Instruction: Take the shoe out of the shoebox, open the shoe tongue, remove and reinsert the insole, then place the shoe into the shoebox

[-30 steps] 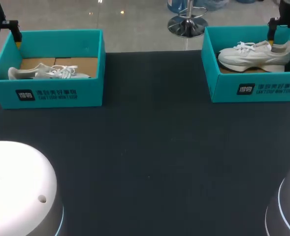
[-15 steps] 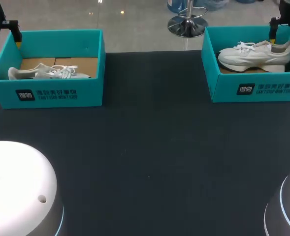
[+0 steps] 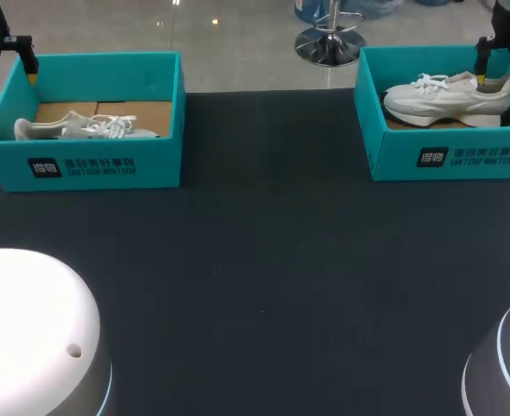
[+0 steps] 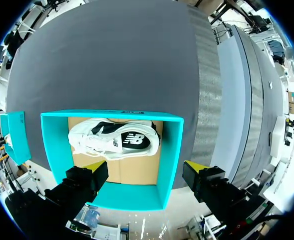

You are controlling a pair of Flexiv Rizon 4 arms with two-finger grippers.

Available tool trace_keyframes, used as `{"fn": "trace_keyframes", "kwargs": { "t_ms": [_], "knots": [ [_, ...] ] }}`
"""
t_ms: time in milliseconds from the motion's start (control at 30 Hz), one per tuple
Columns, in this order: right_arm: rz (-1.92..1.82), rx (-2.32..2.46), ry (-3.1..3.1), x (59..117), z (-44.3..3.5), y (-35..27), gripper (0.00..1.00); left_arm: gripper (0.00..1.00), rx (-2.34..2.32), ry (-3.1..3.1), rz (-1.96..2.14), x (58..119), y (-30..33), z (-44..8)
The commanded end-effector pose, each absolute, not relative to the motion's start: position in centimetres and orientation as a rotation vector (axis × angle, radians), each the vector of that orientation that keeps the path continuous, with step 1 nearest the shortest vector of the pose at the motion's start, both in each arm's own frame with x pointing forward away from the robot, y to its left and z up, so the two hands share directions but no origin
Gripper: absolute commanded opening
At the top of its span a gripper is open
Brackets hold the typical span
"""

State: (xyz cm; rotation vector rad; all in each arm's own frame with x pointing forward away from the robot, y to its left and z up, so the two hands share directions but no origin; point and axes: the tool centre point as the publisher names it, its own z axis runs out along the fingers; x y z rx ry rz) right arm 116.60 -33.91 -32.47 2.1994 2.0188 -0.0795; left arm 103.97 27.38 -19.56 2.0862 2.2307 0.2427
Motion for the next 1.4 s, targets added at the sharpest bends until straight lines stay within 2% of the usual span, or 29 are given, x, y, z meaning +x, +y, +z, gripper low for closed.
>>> {"fn": "trace_keyframes", "kwargs": {
  "t_ms": [33,467,500,533,600,1400],
  "knots": [
    [-0.134,2.23,2.049,117.8,-33.4,-34.2,1.0,1.0,2.086,2.23,0.247,103.8,27.4,-19.5],
    [-0.147,2.244,2.073,117.8,-34.4,-34.1,1.0,1.0,2.086,2.23,0.247,103.8,27.4,-19.5],
    [-0.147,2.247,2.07,117.7,-34.5,-34.1,0.78,1.0,2.086,2.23,0.247,103.8,27.4,-19.5],
    [-0.149,2.252,2.064,117.7,-34.5,-34.2,0.44,1.0,2.086,2.23,0.247,103.8,27.4,-19.5],
    [-0.147,2.255,2.06,117.6,-34.5,-34.3,0.0,1.0,2.086,2.23,0.247,103.8,27.4,-19.5],
    [-0.146,2.271,1.989,116.4,-33.2,-35.1,0.0,1.0,2.086,2.23,0.247,103.8,27.4,-19.5]
  ]
}}
